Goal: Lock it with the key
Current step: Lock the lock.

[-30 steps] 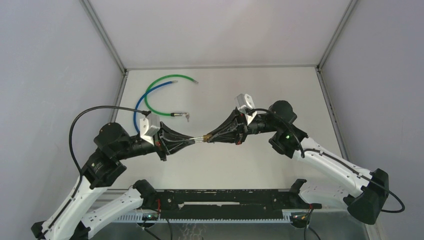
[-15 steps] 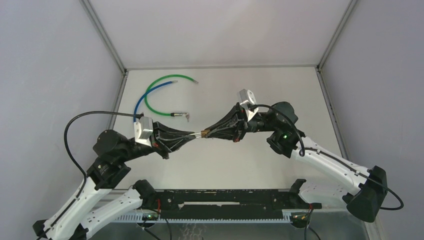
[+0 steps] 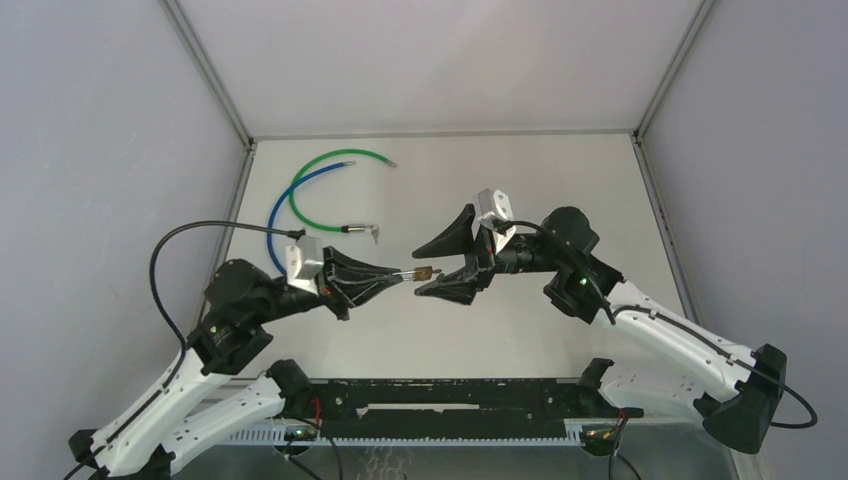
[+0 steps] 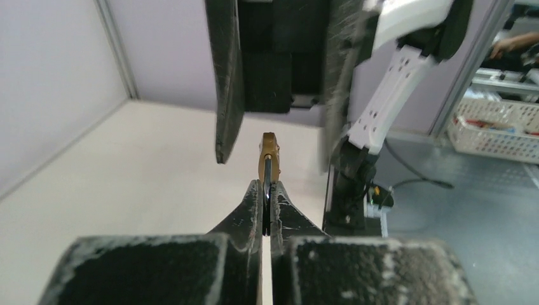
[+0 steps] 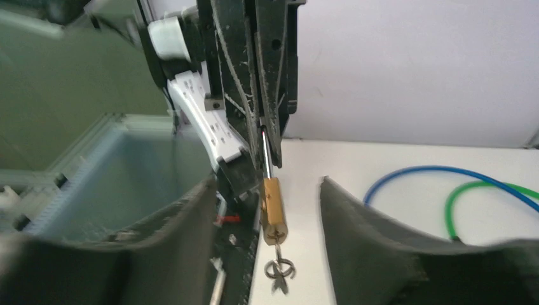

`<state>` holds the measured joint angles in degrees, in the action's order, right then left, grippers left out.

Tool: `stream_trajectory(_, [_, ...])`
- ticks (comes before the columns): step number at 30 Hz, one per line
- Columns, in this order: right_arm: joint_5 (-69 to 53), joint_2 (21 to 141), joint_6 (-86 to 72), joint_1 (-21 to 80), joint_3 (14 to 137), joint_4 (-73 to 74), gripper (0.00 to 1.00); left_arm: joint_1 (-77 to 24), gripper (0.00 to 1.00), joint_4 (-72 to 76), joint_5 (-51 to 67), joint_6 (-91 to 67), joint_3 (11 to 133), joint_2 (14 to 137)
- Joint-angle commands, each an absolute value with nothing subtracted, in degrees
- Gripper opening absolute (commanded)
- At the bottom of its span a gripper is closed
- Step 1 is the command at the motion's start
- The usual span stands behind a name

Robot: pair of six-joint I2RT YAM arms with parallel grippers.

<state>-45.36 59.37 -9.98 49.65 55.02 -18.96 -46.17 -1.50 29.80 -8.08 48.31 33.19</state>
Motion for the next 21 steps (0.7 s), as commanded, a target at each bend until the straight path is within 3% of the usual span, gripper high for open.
stream_trajectory(1, [-43.6,57.3,-2.0,50.0,58.4,-5.9,0.86,-46.6,0.00,-9.1,25.5,-2.5,49.9,34.6])
stream_trajectory(2, [-42.8,56.5,-0.9,49.8,58.7,-3.5,0.98,-46.4,0.00,-9.7,24.9,-1.5,50.4,34.5])
stream_trajectory(8, [-42.8,52.8,3.4,46.8,58.9,7.6,0.99,-45.5,0.00,-12.6,24.6,-0.1,50.2,33.2])
stream_trajectory(10, [-41.1,53.0,3.6,45.1,58.8,10.6,0.91,-45.5,0.00,-12.1,25.0,-0.2,49.5,32.7])
stream_trajectory(14, [-38.5,54.7,0.6,44.0,57.2,8.7,0.52,-45.4,0.00,-11.6,25.5,-1.3,48.6,32.3])
stream_trajectory(15, [-38.7,55.1,0.3,44.1,56.7,7.4,0.47,-45.4,0.00,-11.5,25.9,-1.6,48.5,32.2])
stream_trajectory(21, [-42.3,56.6,-0.9,45.0,55.1,0.8,0.44,-45.4,0.00,-10.7,27.0,-3.0,48.3,32.2])
